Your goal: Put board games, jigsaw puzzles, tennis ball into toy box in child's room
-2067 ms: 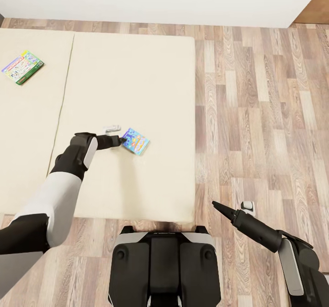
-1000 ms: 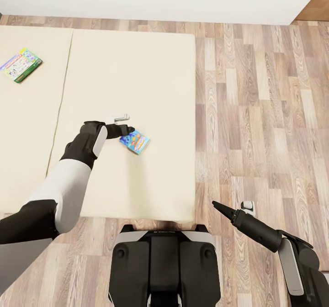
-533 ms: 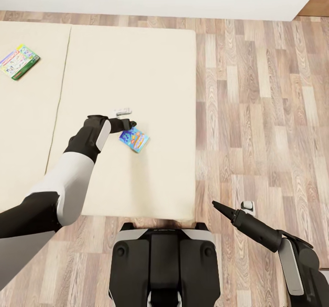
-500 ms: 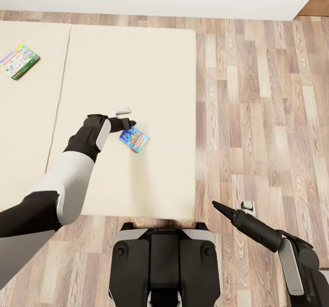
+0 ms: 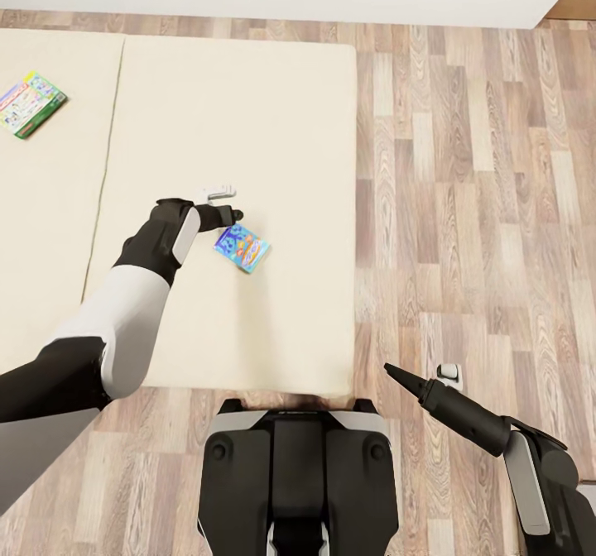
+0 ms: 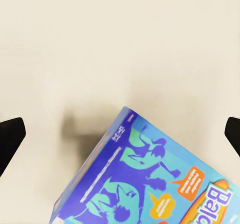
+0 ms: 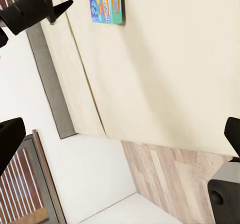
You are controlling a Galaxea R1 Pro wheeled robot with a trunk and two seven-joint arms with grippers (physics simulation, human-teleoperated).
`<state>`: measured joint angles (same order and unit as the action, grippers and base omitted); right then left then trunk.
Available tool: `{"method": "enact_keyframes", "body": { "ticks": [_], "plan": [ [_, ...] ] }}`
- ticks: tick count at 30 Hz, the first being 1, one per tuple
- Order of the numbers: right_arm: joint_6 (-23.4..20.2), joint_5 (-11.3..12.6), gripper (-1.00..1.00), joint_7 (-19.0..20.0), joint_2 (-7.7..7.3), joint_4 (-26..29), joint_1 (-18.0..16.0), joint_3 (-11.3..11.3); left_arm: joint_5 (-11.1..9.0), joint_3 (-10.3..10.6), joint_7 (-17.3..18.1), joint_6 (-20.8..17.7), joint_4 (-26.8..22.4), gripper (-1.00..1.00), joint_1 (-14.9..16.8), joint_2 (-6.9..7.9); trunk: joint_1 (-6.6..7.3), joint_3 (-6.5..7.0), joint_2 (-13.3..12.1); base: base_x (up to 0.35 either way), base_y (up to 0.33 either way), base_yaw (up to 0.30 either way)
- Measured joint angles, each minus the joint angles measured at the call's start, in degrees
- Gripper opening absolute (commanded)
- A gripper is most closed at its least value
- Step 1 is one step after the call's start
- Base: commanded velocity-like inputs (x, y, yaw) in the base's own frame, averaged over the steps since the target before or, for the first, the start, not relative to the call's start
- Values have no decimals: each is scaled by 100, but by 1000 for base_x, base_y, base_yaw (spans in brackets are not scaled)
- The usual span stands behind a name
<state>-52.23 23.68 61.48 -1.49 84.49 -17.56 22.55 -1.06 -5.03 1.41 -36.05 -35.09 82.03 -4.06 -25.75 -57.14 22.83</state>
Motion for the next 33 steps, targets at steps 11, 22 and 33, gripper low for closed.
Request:
{"method": "enact_keyframes", "body": {
  "ticks": [11, 22, 33],
  "plan": [
    [2, 0, 100, 0, 0, 2, 1, 0, 14, -4, -21, 176, 143, 100, 12, -6, 0, -72, 0, 0, 0, 0],
    [2, 0, 100, 0, 0, -2, 8, 7, 5, -4, -247, 274, 300, 100, 13, -13, 0, -144, 0, 0, 0, 0],
    [2, 0, 100, 0, 0, -2, 9, 8, 8, 0, -262, 320, 307, 100, 13, -108, 0, -215, 0, 0, 0, 0]
  ]
}}
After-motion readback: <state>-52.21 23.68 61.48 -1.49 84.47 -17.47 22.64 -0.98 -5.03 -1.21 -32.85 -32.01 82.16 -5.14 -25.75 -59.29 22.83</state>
